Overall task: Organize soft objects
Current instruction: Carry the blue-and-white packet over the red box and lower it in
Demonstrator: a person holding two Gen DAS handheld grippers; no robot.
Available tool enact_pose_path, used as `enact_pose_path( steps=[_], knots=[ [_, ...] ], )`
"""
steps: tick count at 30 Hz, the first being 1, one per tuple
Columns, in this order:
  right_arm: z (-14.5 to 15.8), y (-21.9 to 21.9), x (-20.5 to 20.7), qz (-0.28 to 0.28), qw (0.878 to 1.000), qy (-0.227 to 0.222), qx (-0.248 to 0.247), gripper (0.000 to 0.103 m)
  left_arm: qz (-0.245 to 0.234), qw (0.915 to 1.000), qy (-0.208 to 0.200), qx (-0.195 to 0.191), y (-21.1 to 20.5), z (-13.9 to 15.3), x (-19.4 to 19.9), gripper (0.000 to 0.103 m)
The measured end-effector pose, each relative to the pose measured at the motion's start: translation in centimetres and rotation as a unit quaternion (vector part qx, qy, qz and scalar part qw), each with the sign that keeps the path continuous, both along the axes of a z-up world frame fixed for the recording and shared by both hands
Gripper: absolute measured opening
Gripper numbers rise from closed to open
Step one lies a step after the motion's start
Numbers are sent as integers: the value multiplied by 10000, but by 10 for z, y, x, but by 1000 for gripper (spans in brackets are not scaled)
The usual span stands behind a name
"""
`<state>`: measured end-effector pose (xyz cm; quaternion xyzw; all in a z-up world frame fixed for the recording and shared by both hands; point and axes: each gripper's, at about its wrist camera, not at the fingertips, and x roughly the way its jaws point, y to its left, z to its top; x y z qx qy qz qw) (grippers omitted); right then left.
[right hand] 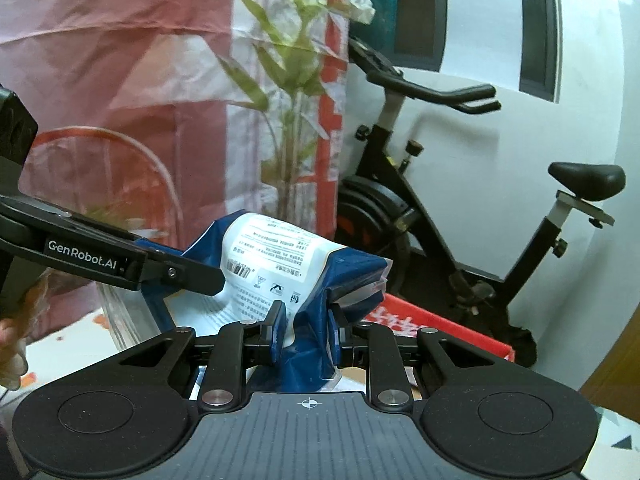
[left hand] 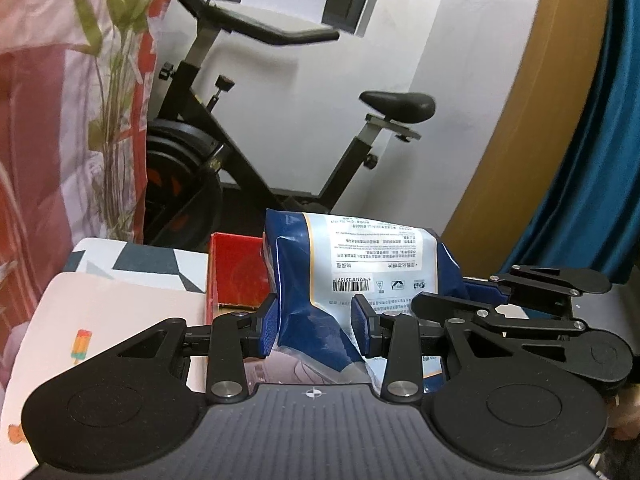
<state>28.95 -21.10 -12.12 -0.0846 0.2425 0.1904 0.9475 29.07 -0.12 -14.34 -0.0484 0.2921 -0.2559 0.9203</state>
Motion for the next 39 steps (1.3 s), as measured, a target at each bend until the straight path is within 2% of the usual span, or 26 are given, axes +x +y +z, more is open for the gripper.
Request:
enact_pose_path(
  steps=[5,10,14,18,24,26,31,35,39],
  knots=[
    [-22,-11,41,-164,9994,296,-84,20,33,9995,268,177,-20,-14,38,40],
    [-45,-15,83,-331,9964,772,-129,19,72,9970,613,464,-36,-35,75,40],
    [-58,-15,112,-456,9918,1195,-89,19,133,9942,875,612,-42,-48,100,40],
    [-70,-14,135,-591,9836,1704,-44,19,99,9902,990,981,-50,-55,116,40],
    [-91,-10,161,-693,9682,2401,-71,17,182,9847,1092,1345,-52,-61,128,40],
    [-101,-6,165,-732,9639,2549,-242,16,235,9844,1118,1336,-48,-61,129,40],
    [-122,-11,176,-1037,9471,3038,20,16,177,9840,1098,1393,-47,-61,127,40],
    [-133,-12,183,-1136,9387,3255,50,17,120,9847,1119,1328,-46,-63,124,40],
    [-134,-12,183,-1262,9367,3264,-104,29,98,9849,1077,1350,-46,-61,119,40]
  ],
)
